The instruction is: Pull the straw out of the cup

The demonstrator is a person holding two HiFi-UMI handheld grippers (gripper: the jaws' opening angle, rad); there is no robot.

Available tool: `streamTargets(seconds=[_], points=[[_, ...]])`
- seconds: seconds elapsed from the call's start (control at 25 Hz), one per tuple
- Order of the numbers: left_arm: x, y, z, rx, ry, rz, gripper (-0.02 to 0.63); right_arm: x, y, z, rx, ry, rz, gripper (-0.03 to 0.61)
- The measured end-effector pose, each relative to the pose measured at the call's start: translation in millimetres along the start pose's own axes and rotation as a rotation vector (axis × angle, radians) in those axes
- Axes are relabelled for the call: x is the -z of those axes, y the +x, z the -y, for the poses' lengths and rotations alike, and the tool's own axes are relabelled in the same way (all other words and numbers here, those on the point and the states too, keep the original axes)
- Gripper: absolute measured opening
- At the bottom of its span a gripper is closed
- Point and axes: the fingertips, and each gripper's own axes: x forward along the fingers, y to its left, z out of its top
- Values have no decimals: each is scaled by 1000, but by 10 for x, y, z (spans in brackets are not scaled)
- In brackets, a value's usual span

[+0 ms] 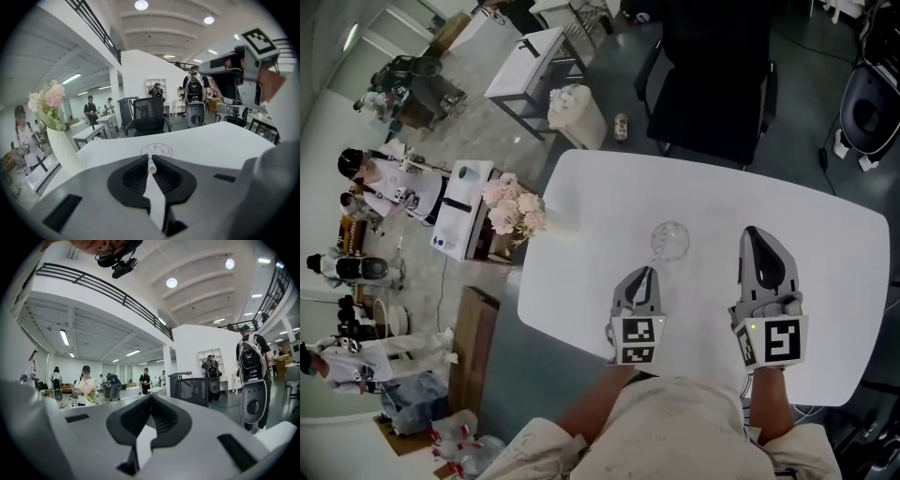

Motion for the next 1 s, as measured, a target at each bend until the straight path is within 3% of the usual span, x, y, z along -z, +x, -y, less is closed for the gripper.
streamTargets(seconds=[0.28, 0.8, 1.0], points=[[-55, -317, -99, -5, -20, 55, 25, -146, -158, -305, -17, -45, 8, 2], [-367, -1124, -477, 2, -77, 233, 25, -512, -426, -1084, -36, -125, 46, 2], [-497, -1478, -733, -26, -40, 311, 25, -580, -470, -1342, -35, -150, 56, 3]])
